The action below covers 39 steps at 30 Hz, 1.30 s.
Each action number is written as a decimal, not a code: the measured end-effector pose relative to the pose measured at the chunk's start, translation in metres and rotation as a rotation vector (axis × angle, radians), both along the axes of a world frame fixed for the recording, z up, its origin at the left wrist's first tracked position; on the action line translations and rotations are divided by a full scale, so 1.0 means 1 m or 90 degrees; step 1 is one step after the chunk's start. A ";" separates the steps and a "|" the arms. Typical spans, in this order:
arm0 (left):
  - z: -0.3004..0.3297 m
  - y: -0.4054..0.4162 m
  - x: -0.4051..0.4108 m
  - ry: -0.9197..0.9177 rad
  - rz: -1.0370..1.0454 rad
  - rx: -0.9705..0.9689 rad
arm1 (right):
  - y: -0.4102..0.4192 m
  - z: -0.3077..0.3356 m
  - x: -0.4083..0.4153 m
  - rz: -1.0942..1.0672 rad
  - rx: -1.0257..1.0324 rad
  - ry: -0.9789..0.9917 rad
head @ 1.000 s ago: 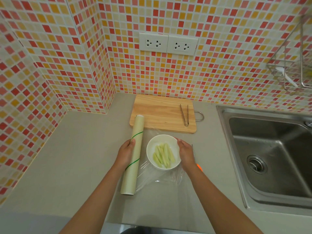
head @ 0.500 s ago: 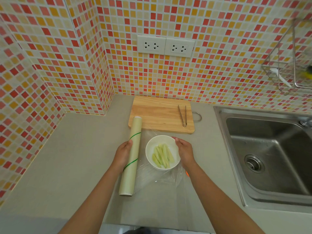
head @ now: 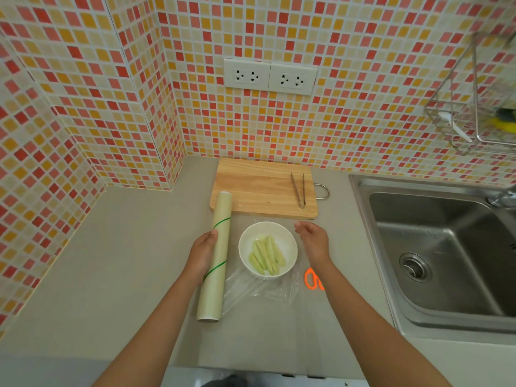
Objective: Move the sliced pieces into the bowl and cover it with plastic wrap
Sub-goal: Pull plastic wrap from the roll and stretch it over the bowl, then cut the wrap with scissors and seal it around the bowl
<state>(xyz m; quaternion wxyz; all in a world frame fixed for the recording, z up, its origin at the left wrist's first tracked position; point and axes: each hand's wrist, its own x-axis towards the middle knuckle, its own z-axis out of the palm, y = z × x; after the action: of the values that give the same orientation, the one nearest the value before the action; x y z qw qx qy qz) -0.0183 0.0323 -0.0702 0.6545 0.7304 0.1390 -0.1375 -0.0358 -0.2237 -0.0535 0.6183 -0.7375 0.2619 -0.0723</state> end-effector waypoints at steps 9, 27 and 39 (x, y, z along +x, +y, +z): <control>0.002 0.001 0.001 0.010 -0.008 0.019 | -0.022 0.015 -0.045 0.213 -0.513 0.483; 0.009 0.001 0.003 0.003 -0.013 0.030 | -0.017 0.009 -0.056 0.109 -0.357 0.438; 0.013 0.000 0.001 0.001 -0.001 0.009 | 0.009 0.027 -0.056 0.040 -0.089 0.264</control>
<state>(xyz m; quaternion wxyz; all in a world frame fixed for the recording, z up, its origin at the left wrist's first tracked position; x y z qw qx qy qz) -0.0172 0.0327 -0.0570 0.6490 0.7350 0.1402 -0.1374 -0.0923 -0.2151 -0.0262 0.5004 -0.7855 0.3546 0.0825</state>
